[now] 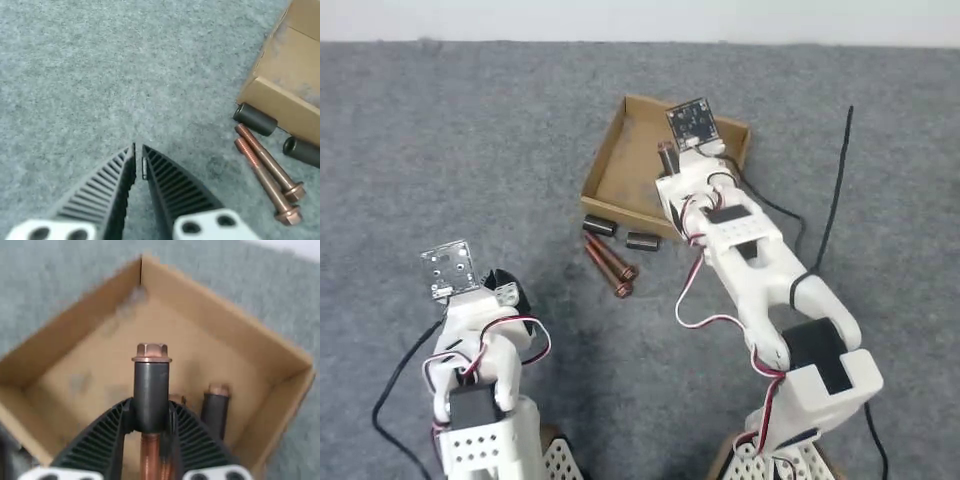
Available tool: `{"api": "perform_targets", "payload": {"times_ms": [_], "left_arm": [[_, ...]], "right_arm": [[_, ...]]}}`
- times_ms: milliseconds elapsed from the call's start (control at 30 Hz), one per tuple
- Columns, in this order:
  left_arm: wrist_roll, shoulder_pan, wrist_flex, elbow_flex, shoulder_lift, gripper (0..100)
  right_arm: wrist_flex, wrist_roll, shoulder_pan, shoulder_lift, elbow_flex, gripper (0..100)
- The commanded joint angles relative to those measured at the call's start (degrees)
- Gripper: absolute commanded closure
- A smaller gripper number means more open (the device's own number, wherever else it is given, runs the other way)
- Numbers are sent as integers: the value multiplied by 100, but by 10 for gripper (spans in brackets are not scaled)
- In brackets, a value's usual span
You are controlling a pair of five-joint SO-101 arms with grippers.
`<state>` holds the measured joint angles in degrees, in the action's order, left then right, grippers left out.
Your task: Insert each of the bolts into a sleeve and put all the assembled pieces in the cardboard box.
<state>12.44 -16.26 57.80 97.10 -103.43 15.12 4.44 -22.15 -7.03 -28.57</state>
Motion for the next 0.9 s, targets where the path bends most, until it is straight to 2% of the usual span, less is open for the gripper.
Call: {"api": "perform_targets", "payload": {"times_ms": [0,233,467,667,867], "left_arm": [[-53,-35,-9,-57,-88,978],[-53,-44,-9,-57,-88,978],[-62,-44,-9,-57,-79,978],[-62,-44,-9,-57,-79,978],[-62,-44,-9,-57,-79,978]], "right_arm": [[462,132,48,-163,695,991],[734,123,48,-1024,1240,991],[734,132,66,-1156,1415,984],[1042,141,48,-1147,1495,868],[1851,132,75,-1112,2110,932]]}}
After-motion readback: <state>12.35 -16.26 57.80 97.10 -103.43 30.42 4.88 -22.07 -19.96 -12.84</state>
